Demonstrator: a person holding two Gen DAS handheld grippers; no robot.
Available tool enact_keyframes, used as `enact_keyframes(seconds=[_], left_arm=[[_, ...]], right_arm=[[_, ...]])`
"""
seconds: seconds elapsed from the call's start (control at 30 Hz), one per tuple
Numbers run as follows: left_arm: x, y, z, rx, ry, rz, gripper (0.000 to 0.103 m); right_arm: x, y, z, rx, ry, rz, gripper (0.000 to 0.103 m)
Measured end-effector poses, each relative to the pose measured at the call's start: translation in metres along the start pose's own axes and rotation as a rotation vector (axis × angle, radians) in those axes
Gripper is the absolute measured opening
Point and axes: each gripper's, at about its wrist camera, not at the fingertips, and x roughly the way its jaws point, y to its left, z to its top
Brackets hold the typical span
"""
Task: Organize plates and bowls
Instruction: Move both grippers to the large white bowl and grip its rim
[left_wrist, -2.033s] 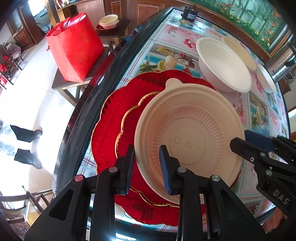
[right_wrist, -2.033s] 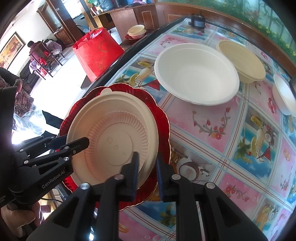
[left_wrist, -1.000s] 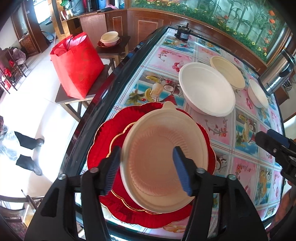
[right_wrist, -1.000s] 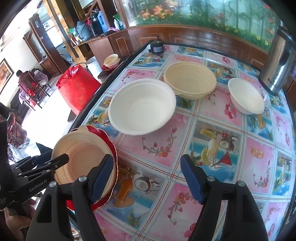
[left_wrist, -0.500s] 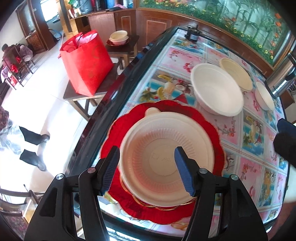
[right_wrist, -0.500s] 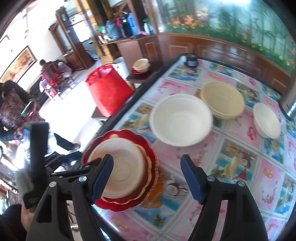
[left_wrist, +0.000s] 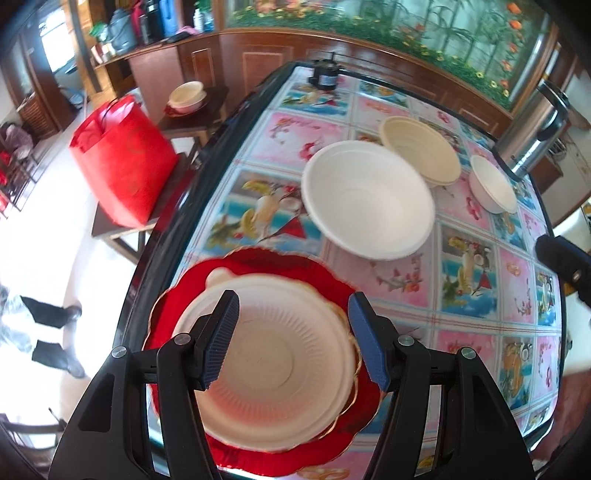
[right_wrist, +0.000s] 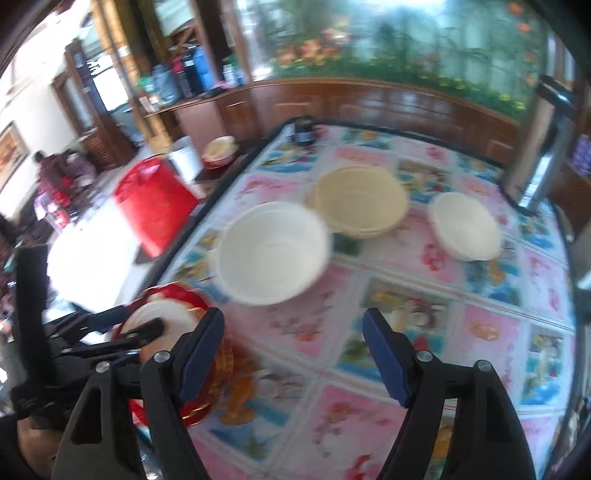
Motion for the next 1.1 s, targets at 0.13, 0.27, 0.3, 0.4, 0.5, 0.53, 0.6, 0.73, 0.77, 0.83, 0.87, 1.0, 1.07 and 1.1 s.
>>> enact_keyframes(seconds=[0.13,0.27,0.3,0.4,0.5,0.53,0.6,0.73,0.77,0.83,0.87,1.0,1.07,1.1], left_arm=[[0.007,-0.011,0.014,0.023,0.006,-0.025,0.062],[0.015,-0.023,0.023,0.051,0.006,-0.049,0.063],[0.019,-0.025,0.024,0.058,0.012,-0.056,0.063],[0.028,-0.029,0.028,0.073,0.022,-0.064,0.063],[0.037,-0.027,0.035,0.07,0.035,-0.075,0.063],[0.042,-0.024,0.04,0.067,0.045,-0.084,0.063],[0.049,-0.018,0.048,0.053,0.054,-0.086,0.063],[0.067,-0.005,0.069,0.015,0.082,-0.086,0.063],[0.071,-0.004,0.072,0.013,0.088,-0.089,0.063],[0.078,-0.003,0.079,0.013,0.095,-0.09,0.063],[0.081,-0.003,0.081,0.017,0.096,-0.088,0.063],[0.09,-0.006,0.089,0.02,0.095,-0.103,0.063],[0.096,-0.006,0.092,0.016,0.101,-0.1,0.063],[0.099,-0.005,0.093,0.01,0.102,-0.102,0.063]], right_arm=[[-0.009,-0.016,0.007,0.03,-0.046,-0.039,0.078],[-0.011,-0.031,0.009,0.072,-0.056,-0.077,0.078],[-0.011,-0.034,0.008,0.077,-0.058,-0.089,0.078],[-0.005,-0.043,0.004,0.087,-0.035,-0.113,0.078],[0.005,-0.047,-0.002,0.108,0.0,-0.093,0.078],[0.009,-0.047,-0.004,0.107,0.011,-0.083,0.078],[0.022,-0.045,-0.005,0.11,0.04,-0.063,0.078],[0.045,-0.037,0.001,0.13,0.076,-0.01,0.078],[0.052,-0.034,0.003,0.13,0.086,-0.004,0.077],[0.062,-0.028,0.008,0.123,0.089,0.013,0.077],[0.065,-0.025,0.009,0.117,0.089,0.015,0.074],[0.082,-0.013,0.017,0.087,0.114,0.008,0.065],[0.09,-0.01,0.018,0.082,0.124,0.01,0.059],[0.095,-0.007,0.019,0.078,0.133,0.009,0.055]])
